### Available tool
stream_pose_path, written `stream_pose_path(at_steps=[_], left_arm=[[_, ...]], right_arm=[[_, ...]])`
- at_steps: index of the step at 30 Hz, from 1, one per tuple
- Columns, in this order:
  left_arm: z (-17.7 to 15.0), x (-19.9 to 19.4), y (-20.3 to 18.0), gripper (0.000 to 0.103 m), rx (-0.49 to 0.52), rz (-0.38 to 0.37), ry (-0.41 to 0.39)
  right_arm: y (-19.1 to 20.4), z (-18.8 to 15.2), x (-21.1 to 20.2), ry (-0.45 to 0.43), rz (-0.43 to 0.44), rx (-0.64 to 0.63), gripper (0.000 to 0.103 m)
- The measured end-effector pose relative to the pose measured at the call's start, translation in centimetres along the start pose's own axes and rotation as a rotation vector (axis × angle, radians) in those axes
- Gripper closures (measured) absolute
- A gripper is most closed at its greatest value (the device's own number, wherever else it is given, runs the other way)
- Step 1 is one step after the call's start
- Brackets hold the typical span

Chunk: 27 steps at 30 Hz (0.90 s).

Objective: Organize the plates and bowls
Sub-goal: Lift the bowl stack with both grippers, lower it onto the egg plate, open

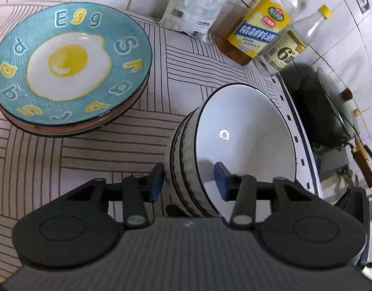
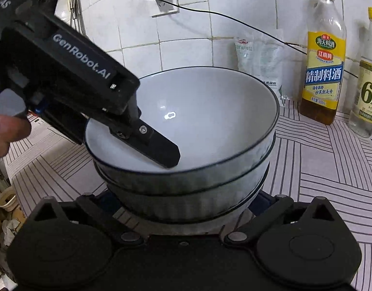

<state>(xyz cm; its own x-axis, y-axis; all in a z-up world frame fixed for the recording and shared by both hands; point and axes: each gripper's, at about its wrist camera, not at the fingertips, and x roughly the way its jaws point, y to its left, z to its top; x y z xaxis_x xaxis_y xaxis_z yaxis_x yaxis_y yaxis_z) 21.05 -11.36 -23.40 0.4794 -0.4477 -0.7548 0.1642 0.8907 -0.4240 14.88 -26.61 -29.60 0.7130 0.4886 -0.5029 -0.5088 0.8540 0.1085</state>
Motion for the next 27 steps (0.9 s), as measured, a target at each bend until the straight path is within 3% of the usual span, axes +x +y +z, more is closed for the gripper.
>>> stream_pose_path(at_steps=[6, 13, 20, 27], left_arm=[[0.0, -2.8, 0.2, 0.060, 0.022, -0.026, -0.016], [2.3, -9.4, 0.5, 0.060, 0.026, 0.001, -0.094], [6.2, -13.3, 3.2, 0.060, -0.004, 0.054, -0.120], [9.7, -13.3, 6.6, 0.060, 0.025, 0.077, -0.087]], right_arm=[[1.5, 1.7, -1.9, -0.023, 0.007, -0.022, 0.000], [4.4, 6.3, -2.8, -0.128, 0.039, -0.074, 0.000], [6.6, 10.7, -0.2, -0.160, 0.086, -0.075, 0.000], [7.7, 12.8, 3.9, -0.141, 0.090, -0.104, 0.000]])
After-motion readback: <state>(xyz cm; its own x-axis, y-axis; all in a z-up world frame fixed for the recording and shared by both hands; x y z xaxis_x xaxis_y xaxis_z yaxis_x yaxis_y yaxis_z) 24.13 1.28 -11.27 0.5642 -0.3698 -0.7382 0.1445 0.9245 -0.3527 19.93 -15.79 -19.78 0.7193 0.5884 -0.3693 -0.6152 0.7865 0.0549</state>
